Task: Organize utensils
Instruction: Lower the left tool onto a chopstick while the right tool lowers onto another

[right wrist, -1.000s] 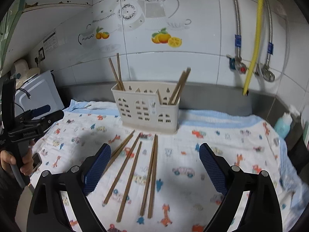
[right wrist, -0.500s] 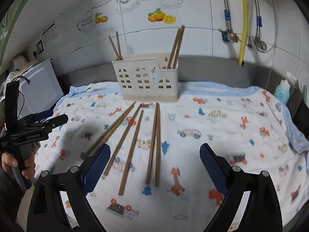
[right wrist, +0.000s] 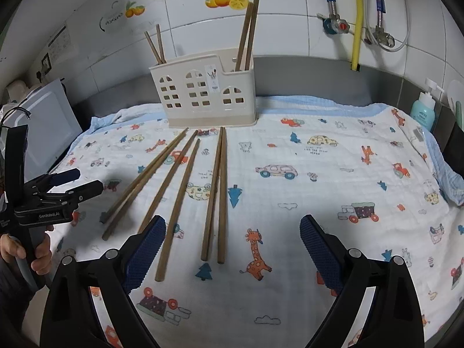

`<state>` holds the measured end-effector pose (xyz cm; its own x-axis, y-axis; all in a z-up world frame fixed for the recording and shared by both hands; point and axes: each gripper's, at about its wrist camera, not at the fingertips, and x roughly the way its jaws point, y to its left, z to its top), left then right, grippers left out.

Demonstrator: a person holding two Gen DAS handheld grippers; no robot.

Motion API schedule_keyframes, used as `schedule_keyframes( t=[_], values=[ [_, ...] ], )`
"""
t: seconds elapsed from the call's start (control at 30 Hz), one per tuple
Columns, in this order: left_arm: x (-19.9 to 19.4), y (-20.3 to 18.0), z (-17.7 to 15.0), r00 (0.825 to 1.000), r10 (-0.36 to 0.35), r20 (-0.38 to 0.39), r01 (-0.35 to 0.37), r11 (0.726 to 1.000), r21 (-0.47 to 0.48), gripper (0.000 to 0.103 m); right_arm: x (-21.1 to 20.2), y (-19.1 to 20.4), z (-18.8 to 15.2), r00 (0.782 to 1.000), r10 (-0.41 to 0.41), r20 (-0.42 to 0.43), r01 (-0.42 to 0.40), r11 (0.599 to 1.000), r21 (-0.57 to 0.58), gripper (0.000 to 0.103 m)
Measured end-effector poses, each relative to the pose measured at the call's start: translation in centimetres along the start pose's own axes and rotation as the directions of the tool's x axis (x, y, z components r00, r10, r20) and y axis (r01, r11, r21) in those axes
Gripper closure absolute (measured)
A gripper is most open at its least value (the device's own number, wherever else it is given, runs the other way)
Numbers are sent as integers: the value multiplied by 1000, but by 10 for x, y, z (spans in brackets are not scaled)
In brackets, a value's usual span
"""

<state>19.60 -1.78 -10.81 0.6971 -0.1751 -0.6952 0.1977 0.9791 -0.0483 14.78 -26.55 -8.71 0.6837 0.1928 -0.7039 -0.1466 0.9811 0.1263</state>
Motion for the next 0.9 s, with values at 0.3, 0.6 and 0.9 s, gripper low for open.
schedule_keyframes(
  t=[0.3,0.6,0.9],
  values=[
    [15,-5,1,1000,12,-15,-12,1000,24,7,18,-2,-2,1000,2,-27,-2,1000,-6,13],
    [29,-10,5,999,8,-46,-5,998,59,42,30,-6,0,999,2,-47,-2,1000,-4,13],
    [41,-19,7,998,-3,-69,10,994,105,67,44,-7,0,997,12,-82,-12,1000,3,34]
  ],
)
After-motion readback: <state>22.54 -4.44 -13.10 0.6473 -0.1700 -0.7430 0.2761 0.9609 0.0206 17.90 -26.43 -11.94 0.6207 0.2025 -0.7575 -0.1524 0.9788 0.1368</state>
